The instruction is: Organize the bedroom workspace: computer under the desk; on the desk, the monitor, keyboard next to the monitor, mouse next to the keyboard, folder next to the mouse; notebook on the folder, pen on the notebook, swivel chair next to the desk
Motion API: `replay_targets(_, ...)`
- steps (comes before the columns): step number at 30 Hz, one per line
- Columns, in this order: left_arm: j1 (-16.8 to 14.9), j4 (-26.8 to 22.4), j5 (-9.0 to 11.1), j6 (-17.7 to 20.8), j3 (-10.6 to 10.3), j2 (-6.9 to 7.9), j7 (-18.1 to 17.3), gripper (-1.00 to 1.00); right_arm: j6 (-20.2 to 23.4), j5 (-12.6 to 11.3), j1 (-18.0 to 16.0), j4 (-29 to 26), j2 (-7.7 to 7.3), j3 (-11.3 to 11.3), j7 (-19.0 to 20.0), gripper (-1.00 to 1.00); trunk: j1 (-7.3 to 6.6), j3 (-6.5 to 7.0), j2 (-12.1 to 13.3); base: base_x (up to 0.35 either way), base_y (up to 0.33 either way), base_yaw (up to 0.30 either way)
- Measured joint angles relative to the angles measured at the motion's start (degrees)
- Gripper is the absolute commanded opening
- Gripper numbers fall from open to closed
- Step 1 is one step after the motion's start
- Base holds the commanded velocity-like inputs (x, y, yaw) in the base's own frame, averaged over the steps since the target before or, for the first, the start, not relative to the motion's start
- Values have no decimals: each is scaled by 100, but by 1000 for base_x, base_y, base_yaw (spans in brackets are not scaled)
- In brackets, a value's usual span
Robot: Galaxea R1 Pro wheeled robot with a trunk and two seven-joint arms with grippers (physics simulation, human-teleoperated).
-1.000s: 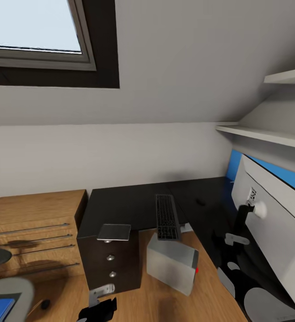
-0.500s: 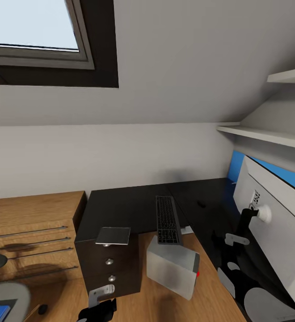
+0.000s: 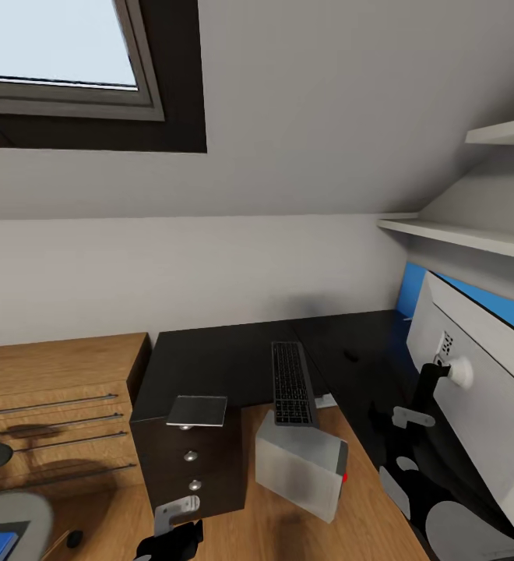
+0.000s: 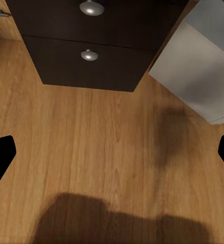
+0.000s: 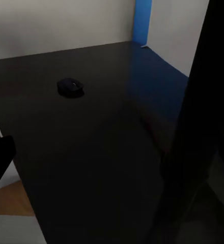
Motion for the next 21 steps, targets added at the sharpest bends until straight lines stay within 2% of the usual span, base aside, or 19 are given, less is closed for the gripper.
replay_targets(3, -2, 0, 0, -2, 3, 0, 0, 100, 5, -3, 0, 0, -2, -9, -5, 100, 0, 0, 0, 0, 0, 0)
replay_targets(11, -1, 0, 1, -3, 9, 0, 0, 100, 54, -50, 0, -3, -148, -49, -132, 100, 0, 0, 0, 0, 0, 0)
replay_targets(21, -3, 1, -6, -9, 17, 0, -4, 100, 72, -58, 0, -8, -183, -59, -401, 100, -1, 0, 0, 19, -24, 0)
